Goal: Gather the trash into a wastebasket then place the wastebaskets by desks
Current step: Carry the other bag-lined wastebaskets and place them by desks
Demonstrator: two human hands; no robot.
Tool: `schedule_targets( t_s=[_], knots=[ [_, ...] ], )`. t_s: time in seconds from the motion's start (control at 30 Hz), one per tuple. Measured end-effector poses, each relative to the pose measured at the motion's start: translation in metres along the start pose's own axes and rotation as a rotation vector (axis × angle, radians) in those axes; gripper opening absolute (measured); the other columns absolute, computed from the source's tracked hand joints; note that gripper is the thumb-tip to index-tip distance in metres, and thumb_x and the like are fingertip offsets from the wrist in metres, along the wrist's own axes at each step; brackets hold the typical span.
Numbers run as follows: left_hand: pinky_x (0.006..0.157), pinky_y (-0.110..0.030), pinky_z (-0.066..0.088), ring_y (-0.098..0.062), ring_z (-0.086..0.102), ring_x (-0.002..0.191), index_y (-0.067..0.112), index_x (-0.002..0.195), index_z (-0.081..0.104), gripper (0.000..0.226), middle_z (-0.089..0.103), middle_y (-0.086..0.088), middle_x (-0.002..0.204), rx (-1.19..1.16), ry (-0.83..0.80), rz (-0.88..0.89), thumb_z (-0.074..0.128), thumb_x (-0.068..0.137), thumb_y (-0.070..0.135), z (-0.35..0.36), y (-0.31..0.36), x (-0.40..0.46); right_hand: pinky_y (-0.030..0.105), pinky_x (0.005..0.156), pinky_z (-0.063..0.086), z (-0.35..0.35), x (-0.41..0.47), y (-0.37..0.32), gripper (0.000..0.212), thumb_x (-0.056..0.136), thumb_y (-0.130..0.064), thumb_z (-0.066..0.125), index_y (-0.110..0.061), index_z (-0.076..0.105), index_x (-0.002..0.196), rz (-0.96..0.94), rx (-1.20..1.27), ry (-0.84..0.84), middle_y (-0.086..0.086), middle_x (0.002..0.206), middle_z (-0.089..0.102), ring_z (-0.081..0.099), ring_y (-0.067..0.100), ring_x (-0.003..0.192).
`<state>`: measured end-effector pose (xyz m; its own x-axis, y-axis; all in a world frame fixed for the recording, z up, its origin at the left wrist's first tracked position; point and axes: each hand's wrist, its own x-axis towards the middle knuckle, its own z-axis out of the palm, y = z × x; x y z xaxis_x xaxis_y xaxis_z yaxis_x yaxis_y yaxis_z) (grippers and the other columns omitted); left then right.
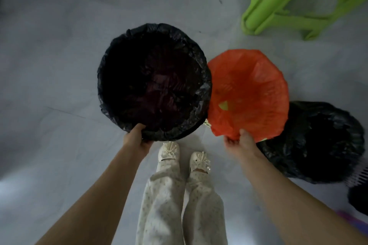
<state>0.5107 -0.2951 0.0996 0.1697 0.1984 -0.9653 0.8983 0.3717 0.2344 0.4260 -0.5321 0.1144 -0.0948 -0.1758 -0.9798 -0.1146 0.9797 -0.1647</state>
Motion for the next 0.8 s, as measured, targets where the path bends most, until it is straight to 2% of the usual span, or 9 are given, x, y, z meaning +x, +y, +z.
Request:
schedule_targets(
  t_s=[0.1,0.17,0.23,0.37,0.4,0.47,0.57,0.67,0.8],
  knots=[
    [0.056,-0.034,0.051,-0.024,0.061,0.085,0.006,0.133,0.042,0.042,0.055,-0.015,0.121,-0.071,0.0,0.093,0.046,0.091,0.006,-0.029,0.029,-0.054,0.024,0.085,0.046,0.006,-0.062,0.003,0.032,0.098,-0.019,0.042,-0.012,0.046,0.129,-0.058,-0.091,-0.053,0.008,0.121,0.059,0.053,0.015,0.08],
    [0.055,-0.033,0.052,-0.024,0.061,0.085,0.008,0.132,0.041,0.041,0.054,-0.014,0.12,-0.093,0.017,0.142,0.045,0.091,0.007,-0.054,0.043,-0.095,0.025,0.094,0.042,0.005,-0.108,0.009,0.02,0.097,-0.019,0.043,-0.013,0.053,0.113,-0.071,-0.165,-0.097,0.007,0.14,0.05,0.053,0.014,0.077],
    [0.052,-0.032,0.054,-0.024,0.061,0.084,0.008,0.131,0.042,0.042,0.056,-0.014,0.117,-0.112,0.038,0.181,0.046,0.089,0.007,-0.075,0.052,-0.124,0.025,0.096,0.042,0.006,-0.143,0.013,0.012,0.097,-0.018,0.044,-0.013,0.052,0.09,-0.071,-0.207,-0.129,0.007,0.14,0.051,0.056,0.015,0.084],
    [0.056,-0.034,0.053,-0.022,0.062,0.08,0.005,0.124,0.046,0.037,0.061,-0.012,0.103,-0.261,0.066,0.228,0.049,0.088,0.005,-0.129,0.063,-0.192,0.022,0.075,0.048,0.004,-0.221,0.033,0.024,0.096,-0.018,0.045,-0.013,0.053,0.117,-0.106,-0.289,-0.219,0.005,0.091,0.058,0.051,0.013,0.072],
    [0.059,-0.034,0.052,-0.021,0.06,0.078,0.006,0.119,0.046,0.03,0.06,-0.009,0.095,-0.303,0.074,0.235,0.048,0.089,0.005,-0.144,0.065,-0.209,0.021,0.079,0.049,0.004,-0.24,0.04,0.018,0.095,-0.018,0.045,-0.013,0.054,0.11,-0.115,-0.323,-0.241,0.004,0.087,0.055,0.05,0.012,0.07],
    [0.061,-0.034,0.05,-0.02,0.058,0.076,0.008,0.114,0.045,0.024,0.057,-0.008,0.089,-0.378,0.083,0.253,0.047,0.09,0.005,-0.178,0.067,-0.243,0.02,0.083,0.05,0.001,-0.274,0.056,0.009,0.095,-0.017,0.045,-0.014,0.053,0.091,-0.124,-0.386,-0.283,0.003,0.085,0.055,0.051,0.011,0.07],
    [0.067,-0.036,0.05,-0.02,0.057,0.073,0.008,0.113,0.044,0.024,0.057,-0.011,0.096,-0.496,0.118,0.315,0.047,0.09,0.006,-0.24,0.079,-0.288,0.016,0.053,0.052,0.003,-0.327,0.091,0.02,0.094,-0.018,0.048,-0.017,0.052,0.114,-0.156,-0.483,-0.365,0.002,0.08,0.055,0.052,0.011,0.068],
    [0.086,-0.04,0.049,-0.024,0.058,0.079,0.005,0.108,0.042,0.018,0.054,-0.015,0.101,-0.596,0.146,0.387,0.048,0.091,0.007,-0.307,0.088,-0.336,0.019,0.052,0.05,0.003,-0.38,0.139,0.04,0.092,-0.018,0.052,-0.014,0.048,0.132,-0.186,-0.587,-0.429,0.002,0.078,0.054,0.051,0.012,0.066],
    [0.083,-0.04,0.049,-0.029,0.056,0.097,0.002,0.106,0.043,0.018,0.053,-0.017,0.108,-0.732,0.176,0.482,0.049,0.091,0.009,-0.408,0.09,-0.385,0.018,0.036,0.048,-0.008,-0.437,0.219,0.045,0.09,-0.014,0.052,-0.013,0.047,0.134,-0.268,-0.744,-0.517,0.003,0.079,0.056,0.053,0.014,0.065]
  ],
)
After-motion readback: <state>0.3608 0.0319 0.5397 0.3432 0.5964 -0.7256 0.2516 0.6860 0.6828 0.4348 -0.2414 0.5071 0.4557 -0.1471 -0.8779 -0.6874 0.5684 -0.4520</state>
